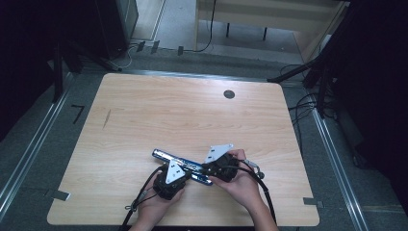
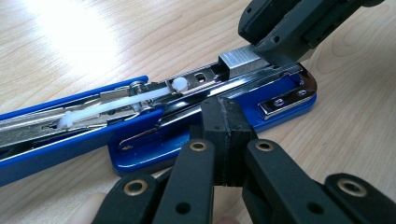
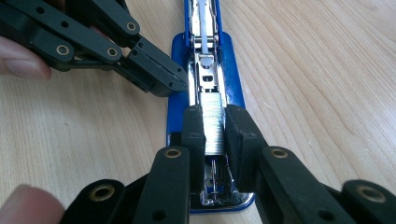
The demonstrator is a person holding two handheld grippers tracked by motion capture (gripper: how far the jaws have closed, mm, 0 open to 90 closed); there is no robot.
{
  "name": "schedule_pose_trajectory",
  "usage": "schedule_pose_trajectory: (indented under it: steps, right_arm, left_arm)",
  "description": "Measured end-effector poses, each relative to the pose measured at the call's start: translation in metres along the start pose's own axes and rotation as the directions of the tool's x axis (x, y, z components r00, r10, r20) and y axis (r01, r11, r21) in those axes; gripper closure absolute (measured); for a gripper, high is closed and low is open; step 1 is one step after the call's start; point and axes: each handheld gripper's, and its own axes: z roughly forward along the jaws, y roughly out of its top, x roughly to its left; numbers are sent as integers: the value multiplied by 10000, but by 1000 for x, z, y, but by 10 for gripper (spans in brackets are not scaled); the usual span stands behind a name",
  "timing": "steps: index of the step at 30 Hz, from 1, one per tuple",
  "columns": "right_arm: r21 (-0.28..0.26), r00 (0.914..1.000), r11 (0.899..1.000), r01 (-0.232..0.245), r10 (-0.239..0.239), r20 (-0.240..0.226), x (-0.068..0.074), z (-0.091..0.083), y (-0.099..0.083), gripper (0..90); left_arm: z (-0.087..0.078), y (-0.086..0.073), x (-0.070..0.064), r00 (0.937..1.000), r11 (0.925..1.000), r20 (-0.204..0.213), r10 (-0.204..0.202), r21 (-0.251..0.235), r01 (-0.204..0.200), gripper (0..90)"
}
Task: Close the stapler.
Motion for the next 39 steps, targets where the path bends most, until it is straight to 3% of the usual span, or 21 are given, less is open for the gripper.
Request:
schedule_pose_trajectory:
  steps: [39]
  right_arm:
    - [-135, 10000, 9999, -83, 83, -8, 1, -4, 6, 797]
  left_arm:
    - [0, 0, 0, 10000, 10000, 20, -64, -28, 64, 900]
